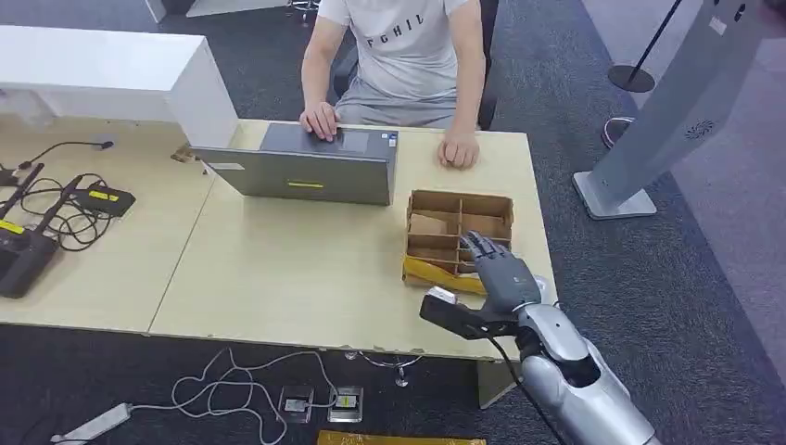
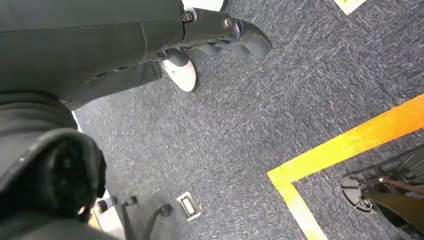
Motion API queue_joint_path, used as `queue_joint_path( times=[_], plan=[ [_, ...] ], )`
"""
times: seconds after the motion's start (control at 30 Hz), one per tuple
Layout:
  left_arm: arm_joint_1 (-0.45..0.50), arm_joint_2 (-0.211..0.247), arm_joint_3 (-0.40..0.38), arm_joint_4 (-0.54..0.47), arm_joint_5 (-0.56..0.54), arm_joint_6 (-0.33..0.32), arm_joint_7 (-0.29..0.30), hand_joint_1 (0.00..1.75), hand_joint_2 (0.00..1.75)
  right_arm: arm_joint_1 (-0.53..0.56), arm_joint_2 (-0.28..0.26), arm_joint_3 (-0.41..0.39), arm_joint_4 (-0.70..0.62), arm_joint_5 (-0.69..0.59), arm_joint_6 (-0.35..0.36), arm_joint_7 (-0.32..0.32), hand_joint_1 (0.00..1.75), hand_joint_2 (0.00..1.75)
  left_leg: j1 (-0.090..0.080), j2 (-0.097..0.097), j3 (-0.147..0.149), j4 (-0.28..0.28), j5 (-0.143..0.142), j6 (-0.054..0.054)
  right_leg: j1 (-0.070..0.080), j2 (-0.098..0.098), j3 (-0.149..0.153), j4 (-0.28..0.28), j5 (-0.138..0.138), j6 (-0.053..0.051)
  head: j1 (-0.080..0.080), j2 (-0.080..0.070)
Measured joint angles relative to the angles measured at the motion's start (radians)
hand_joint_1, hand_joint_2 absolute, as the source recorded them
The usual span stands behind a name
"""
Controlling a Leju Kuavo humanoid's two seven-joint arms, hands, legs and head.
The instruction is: Pass the card to the sensor for recognition and then transmit it.
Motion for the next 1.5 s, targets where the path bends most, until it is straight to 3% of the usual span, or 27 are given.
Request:
queue_joint_path(
  times=[0.4, 0.5, 0.73, 0.83, 1.07, 1.1, 1.13, 1.2, 1.4, 1.43, 1.47, 1.5],
  plan=[
    [0.0, -0.001, 0.0, 0.0, -0.034, 0.006, -0.006, 0.0, 0.0, -0.017, 0.008, 0.014, 0.001, 0.065, -0.002, 0.014, 0.0, 1.75, 0.0, 0.0, 0.0, 0.0, 0.0, 0.0, 0.0, 0.0, 0.0, 0.0, 0.0, 0.0, 0.0, 0.0],
    [0.0, -0.002, 0.0, 0.0, -0.039, 0.006, -0.006, 0.0, 0.0, -0.028, 0.009, 0.016, 0.008, 0.092, -0.009, 0.013, 0.19, 1.75, 0.0, 0.0, 0.0, 0.0, 0.0, 0.0, 0.0, 0.0, 0.0, 0.0, 0.0, 0.0, 0.0, 0.0],
    [0.0, -0.006, 0.0, 0.0, -0.047, 0.009, -0.008, 0.0, 0.0, -0.041, 0.015, 0.016, 0.025, 0.138, -0.021, 0.009, 0.12, 1.75, 0.0, 0.0, 0.0, 0.0, 0.0, 0.0, 0.0, 0.0, 0.0, 0.0, 0.0, 0.0, 0.0, 0.0],
    [0.0, -0.006, 0.0, 0.0, -0.052, 0.009, -0.009, 0.0, 0.0, -0.043, 0.016, 0.016, 0.03, 0.14, -0.021, 0.008, 0.49, 1.75, 0.0, 0.0, 0.0, 0.0, 0.0, 0.0, 0.0, 0.0, 0.0, 0.0, 0.0, 0.0, 0.0, 0.0],
    [0.0, -0.008, 0.0, 0.0, -0.066, 0.01, -0.013, 0.0, 0.0, -0.049, 0.032, 0.015, 0.053, 0.144, -0.013, 0.002, 0.49, 1.75, 0.0, 0.0, 0.0, 0.0, 0.0, 0.0, 0.0, 0.0, 0.0, 0.0, 0.0, 0.0, 0.0, 0.0],
    [0.0, -0.008, 0.0, 0.0, -0.067, 0.01, -0.013, 0.0, 0.0, -0.05, 0.032, 0.015, 0.056, 0.144, -0.012, 0.002, 1.13, 1.75, 0.0, 0.0, 0.0, 0.0, 0.0, 0.0, 0.0, 0.0, 0.0, 0.0, 0.0, 0.0, 0.0, 0.0],
    [0.0, -0.008, 0.0, 0.0, -0.068, 0.01, -0.013, 0.0, 0.0, -0.051, 0.033, 0.015, 0.059, 0.144, -0.012, 0.002, 1.38, 1.75, 0.0, 0.0, 0.0, 0.0, 0.0, 0.0, 0.0, 0.0, 0.0, 0.0, 0.0, 0.0, 0.0, 0.0],
    [0.0, -0.008, 0.0, 0.0, -0.068, 0.01, -0.014, 0.0, 0.0, -0.052, 0.034, 0.015, 0.064, 0.145, -0.012, 0.001, 1.61, 1.75, 0.0, 0.0, 0.0, 0.0, 0.0, 0.0, 0.0, 0.0, 0.0, 0.0, 0.0, 0.0, 0.0, 0.0],
    [0.0, -0.008, 0.0, 0.0, -0.077, 0.01, -0.02, 0.0, 0.0, -0.058, 0.041, 0.015, 0.083, 0.138, 0.013, -0.009, 1.47, 1.75, 0.0, 0.0, 0.0, 0.0, 0.0, 0.0, 0.0, 0.0, 0.0, 0.0, 0.0, 0.0, 0.0, 0.0],
    [0.0, -0.008, 0.0, 0.0, -0.077, 0.01, -0.02, 0.0, 0.0, -0.058, 0.042, 0.015, 0.085, 0.131, 0.019, -0.012, 0.96, 1.75, 0.0, 0.0, 0.0, 0.0, 0.0, 0.0, 0.0, 0.0, 0.0, 0.0, 0.0, 0.0, 0.0, 0.0],
    [0.0, -0.008, 0.0, 0.0, -0.077, 0.01, -0.02, 0.0, 0.0, -0.058, 0.044, 0.015, 0.085, 0.127, 0.023, -0.014, 0.28, 1.75, 0.0, 0.0, 0.0, 0.0, 0.0, 0.0, 0.0, 0.0, 0.0, 0.0, 0.0, 0.0, 0.0, 0.0],
    [0.0, -0.008, 0.0, 0.0, -0.077, 0.01, -0.02, 0.0, 0.0, -0.058, 0.044, 0.014, 0.085, 0.124, 0.026, -0.014, 0.0, 1.75, 0.0, 0.0, 0.0, 0.0, 0.0, 0.0, 0.0, 0.0, 0.0, 0.0, 0.0, 0.0, 0.0, 0.0]
  ],
)
